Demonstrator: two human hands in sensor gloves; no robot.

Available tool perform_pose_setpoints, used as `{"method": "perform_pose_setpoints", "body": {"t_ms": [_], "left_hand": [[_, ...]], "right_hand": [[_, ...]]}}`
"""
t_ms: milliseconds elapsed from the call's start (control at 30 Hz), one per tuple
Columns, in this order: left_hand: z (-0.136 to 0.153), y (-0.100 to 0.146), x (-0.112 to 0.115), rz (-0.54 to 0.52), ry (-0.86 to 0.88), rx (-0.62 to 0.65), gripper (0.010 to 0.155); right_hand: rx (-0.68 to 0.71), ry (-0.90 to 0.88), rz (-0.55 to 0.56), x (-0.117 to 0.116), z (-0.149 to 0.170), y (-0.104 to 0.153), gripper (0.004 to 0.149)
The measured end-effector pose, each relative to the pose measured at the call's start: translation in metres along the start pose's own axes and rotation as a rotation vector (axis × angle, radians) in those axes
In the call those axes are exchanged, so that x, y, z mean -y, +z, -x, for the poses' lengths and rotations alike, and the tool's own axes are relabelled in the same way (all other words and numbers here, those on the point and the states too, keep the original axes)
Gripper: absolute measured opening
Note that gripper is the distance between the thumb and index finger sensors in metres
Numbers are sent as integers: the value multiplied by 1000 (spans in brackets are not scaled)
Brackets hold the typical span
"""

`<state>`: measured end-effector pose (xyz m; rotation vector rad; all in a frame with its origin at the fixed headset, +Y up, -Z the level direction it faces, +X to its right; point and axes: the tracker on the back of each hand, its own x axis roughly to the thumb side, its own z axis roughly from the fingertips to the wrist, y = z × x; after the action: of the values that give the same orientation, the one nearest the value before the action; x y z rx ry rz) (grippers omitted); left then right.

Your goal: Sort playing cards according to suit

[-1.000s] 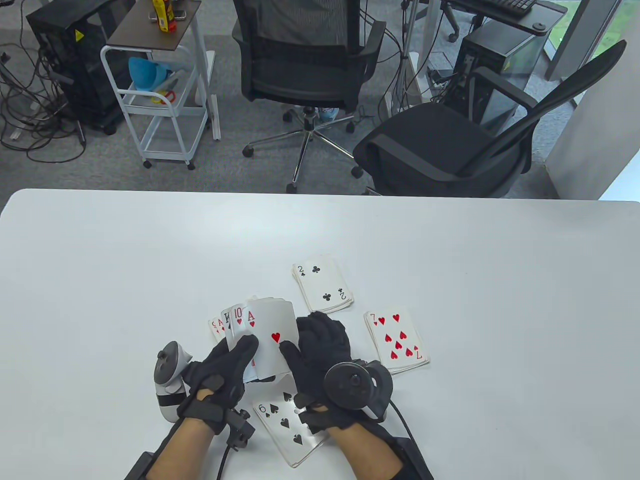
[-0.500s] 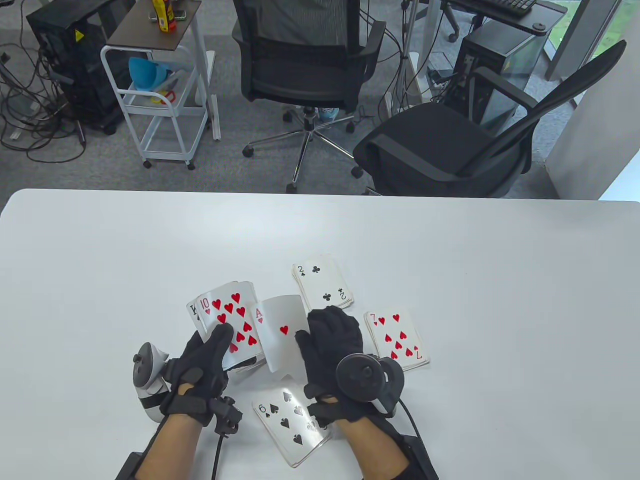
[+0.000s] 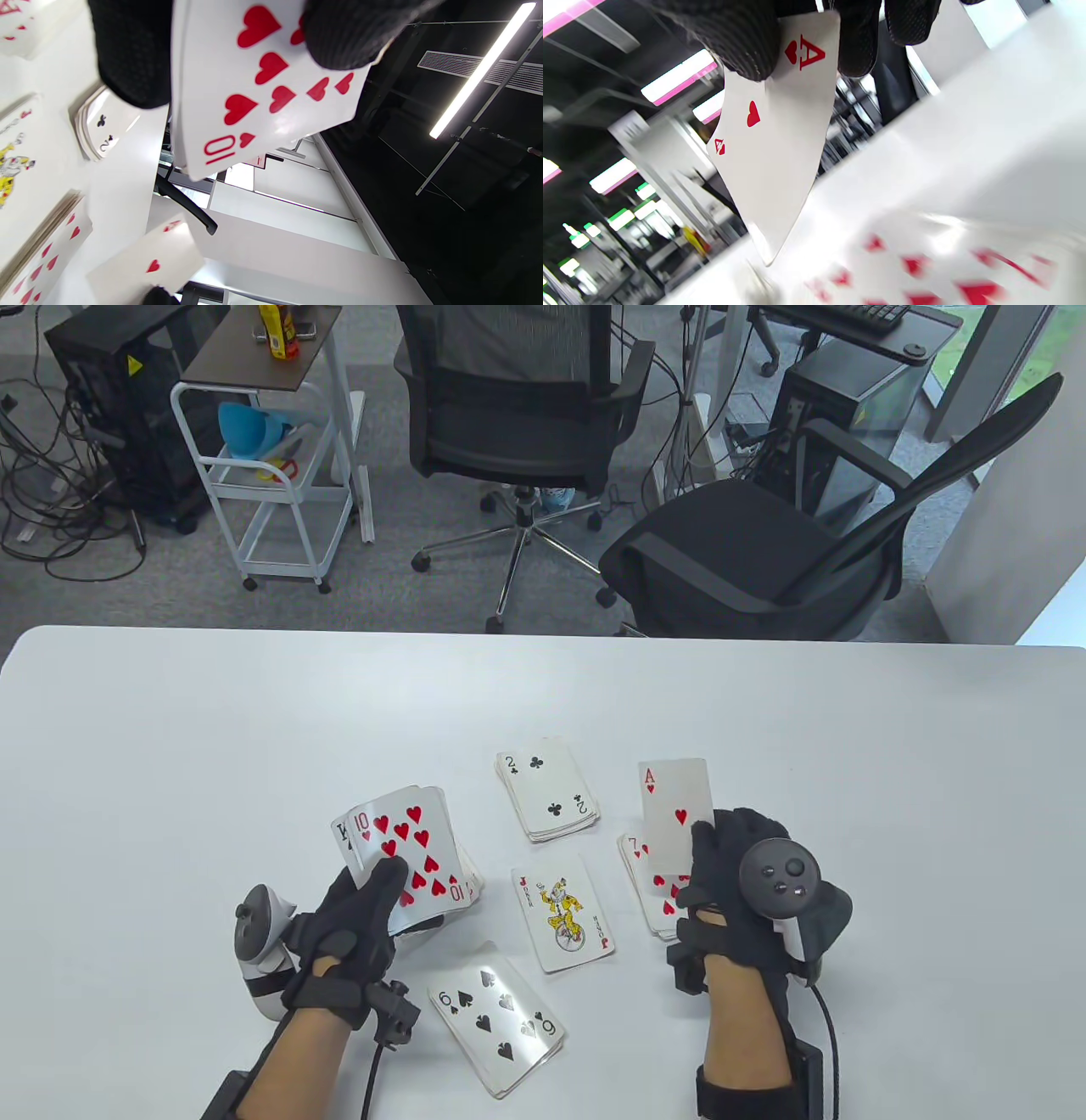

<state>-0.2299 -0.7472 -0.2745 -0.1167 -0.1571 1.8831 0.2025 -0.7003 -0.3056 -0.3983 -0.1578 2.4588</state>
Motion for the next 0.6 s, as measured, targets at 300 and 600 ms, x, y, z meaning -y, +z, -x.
{"method": "perform_pose_setpoints", "body": {"t_ms": [300, 600], "left_hand": [[9, 0, 8, 18, -31, -30, 49], [11, 0, 10, 37, -52, -48, 49]], "right_hand": [[-176, 327, -238, -41, 10, -14, 37], [-176, 410, -164, -57, 7, -13, 62]]}}
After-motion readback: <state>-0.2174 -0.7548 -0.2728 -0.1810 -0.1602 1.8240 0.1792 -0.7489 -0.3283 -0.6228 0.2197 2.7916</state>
